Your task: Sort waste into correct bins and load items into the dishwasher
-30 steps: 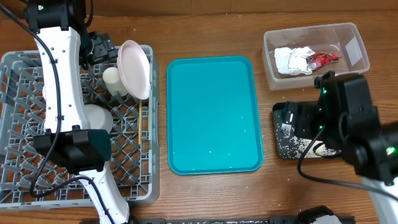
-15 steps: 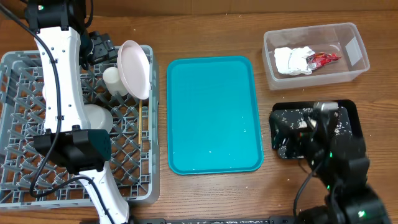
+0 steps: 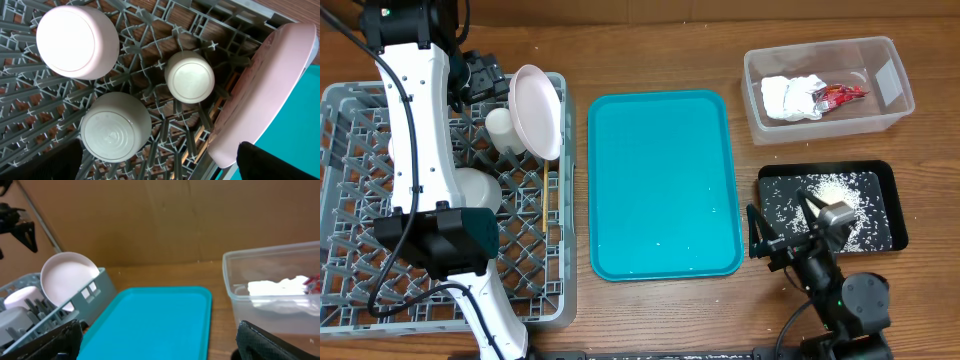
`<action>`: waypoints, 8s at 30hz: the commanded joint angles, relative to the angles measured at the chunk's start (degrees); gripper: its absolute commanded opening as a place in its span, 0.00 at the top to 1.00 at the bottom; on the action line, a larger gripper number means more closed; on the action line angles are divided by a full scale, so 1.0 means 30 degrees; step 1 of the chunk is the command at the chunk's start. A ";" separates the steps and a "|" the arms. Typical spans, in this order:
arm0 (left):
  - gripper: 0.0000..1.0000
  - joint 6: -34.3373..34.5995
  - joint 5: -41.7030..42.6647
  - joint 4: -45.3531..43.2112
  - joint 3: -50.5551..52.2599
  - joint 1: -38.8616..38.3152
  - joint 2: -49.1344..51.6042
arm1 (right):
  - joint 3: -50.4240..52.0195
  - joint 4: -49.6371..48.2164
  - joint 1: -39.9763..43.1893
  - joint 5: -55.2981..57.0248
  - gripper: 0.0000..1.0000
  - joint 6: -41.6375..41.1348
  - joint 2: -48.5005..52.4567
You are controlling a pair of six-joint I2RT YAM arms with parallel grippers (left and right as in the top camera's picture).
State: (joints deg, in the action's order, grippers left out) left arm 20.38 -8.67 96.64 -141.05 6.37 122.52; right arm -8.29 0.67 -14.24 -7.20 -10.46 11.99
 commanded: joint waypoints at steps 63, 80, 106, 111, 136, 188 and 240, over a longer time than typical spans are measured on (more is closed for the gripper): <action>0.00 -0.0372 -0.0102 0.0000 -0.0393 -0.0131 -0.0131 | 0.2608 0.1399 0.5268 0.2069 0.00 0.2914 -0.3949; 0.00 -0.0372 -0.0109 0.0000 -0.0393 -0.0131 -0.0131 | 0.2608 0.1392 0.5275 0.2091 0.00 0.2914 -0.3942; 0.00 -0.0372 -0.0036 0.0058 -0.0393 -0.0627 -0.0670 | 0.2608 0.1392 0.5275 0.2091 0.00 0.2914 -0.3942; 0.00 -0.0605 -0.0372 -0.0568 -0.0393 -0.1581 -0.1326 | 0.2608 0.1392 0.5275 0.2091 0.00 0.2914 -0.3942; 0.00 -0.3891 0.3279 -0.1384 -0.0335 -0.2652 -0.5836 | 0.2608 0.1392 0.5275 0.2091 0.00 0.2914 -0.3942; 0.00 -0.8225 0.4750 -3.1277 4.3189 -0.2637 -3.2938 | 0.2608 0.1392 0.5275 0.2091 0.00 0.2914 -0.3942; 0.00 -0.6207 0.3191 -3.0716 4.6927 -0.2637 -4.0778 | 0.2608 0.1392 0.5275 0.2091 0.00 0.2914 -0.3942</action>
State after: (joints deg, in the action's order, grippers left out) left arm 0.08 1.43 4.34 -0.47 -1.52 0.91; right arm -1.06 5.15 1.41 -1.06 -1.89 0.73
